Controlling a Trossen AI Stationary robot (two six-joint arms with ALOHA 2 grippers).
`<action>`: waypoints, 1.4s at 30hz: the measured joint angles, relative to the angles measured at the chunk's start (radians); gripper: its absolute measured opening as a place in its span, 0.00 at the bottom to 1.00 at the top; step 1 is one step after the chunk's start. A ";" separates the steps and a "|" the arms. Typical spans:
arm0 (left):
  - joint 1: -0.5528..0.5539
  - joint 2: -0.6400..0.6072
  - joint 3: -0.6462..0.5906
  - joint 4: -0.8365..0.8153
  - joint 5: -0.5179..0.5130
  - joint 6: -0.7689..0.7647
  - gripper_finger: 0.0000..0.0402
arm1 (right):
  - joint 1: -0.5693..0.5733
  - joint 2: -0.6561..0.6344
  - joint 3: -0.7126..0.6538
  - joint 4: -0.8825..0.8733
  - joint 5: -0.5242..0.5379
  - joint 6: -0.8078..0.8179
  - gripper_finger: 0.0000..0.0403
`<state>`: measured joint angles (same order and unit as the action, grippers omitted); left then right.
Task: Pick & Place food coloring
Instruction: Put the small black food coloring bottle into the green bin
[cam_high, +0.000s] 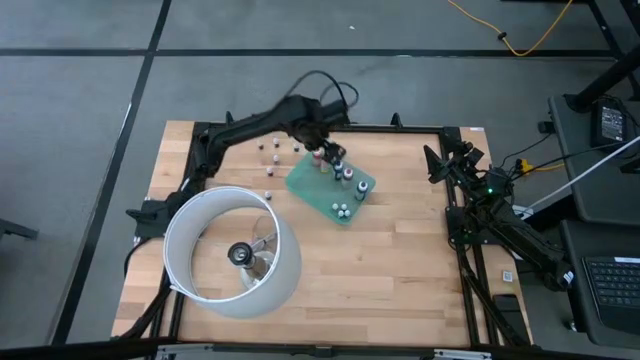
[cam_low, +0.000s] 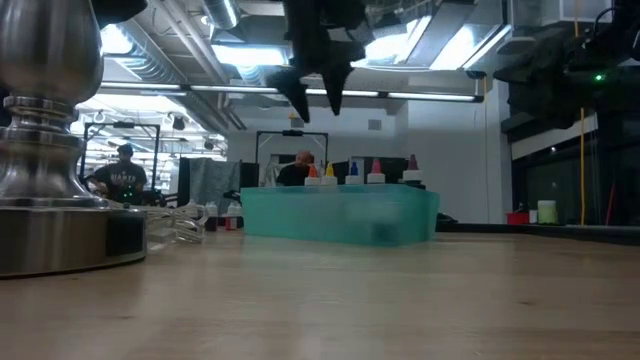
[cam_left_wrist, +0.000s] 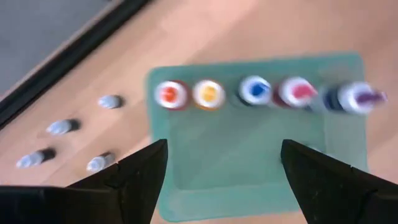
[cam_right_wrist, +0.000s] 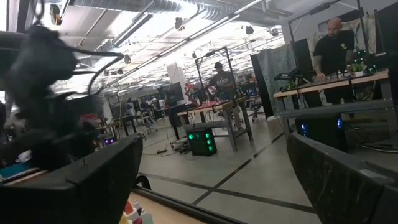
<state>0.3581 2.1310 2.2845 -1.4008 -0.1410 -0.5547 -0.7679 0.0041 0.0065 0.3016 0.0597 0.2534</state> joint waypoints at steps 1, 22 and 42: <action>0.014 -0.005 0.000 -0.004 -0.004 -0.024 0.76 | 0.000 0.000 0.000 0.000 0.000 0.000 0.99; 0.217 -0.051 -0.174 -0.064 0.000 -0.210 0.76 | 0.000 0.000 0.000 -0.001 0.000 0.000 0.99; 0.240 -0.272 -0.804 0.386 -0.014 -0.343 0.76 | 0.000 0.000 0.000 0.000 0.000 0.000 0.99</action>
<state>0.5983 1.8591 1.4805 -1.0150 -0.1551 -0.8976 -0.7677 0.0040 0.0064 0.3012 0.0597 0.2535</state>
